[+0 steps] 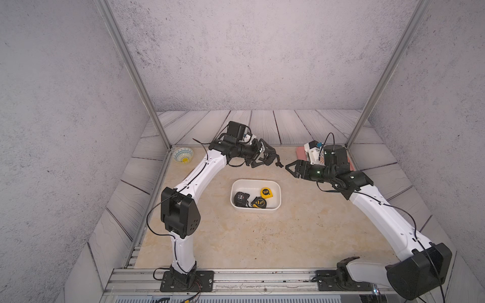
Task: Take the tape measure out of the storage box
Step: Place the tape measure at the center of the board.
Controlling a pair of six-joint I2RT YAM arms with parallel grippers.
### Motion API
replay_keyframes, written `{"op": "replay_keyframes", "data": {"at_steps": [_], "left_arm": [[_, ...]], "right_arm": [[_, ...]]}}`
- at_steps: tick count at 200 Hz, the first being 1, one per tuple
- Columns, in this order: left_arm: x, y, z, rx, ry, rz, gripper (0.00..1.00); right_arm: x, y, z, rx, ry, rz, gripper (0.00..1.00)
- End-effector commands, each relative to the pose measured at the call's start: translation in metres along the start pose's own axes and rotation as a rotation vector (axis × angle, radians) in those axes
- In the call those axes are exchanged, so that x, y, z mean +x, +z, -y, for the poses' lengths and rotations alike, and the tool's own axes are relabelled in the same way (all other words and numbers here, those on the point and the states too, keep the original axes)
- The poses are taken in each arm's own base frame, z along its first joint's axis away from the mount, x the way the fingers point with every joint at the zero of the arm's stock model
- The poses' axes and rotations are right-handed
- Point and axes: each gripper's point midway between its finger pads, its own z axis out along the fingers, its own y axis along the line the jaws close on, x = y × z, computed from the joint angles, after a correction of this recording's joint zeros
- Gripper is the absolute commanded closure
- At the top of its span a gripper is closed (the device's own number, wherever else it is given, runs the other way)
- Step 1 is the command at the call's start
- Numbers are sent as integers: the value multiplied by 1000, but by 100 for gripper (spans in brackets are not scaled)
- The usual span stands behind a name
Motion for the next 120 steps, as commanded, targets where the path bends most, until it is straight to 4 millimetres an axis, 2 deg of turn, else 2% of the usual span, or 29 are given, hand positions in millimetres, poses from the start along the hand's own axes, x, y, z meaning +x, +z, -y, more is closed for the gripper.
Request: {"op": "replay_keyframes", "data": {"at_steps": [1, 38, 64, 120], "left_arm": [[7, -16, 24, 77, -38, -3, 100], [12, -9, 16, 125, -187, -32, 100], [14, -10, 21, 160, -218, -30, 100], [10, -8, 23, 194, -244, -20, 100]], "right_arm": [[-10, 2, -5, -20, -75, 33, 29], [-21, 12, -12, -25, -151, 45, 29], [-26, 17, -17, -36, -174, 54, 29], [-18, 25, -35, -57, -216, 37, 29]]}}
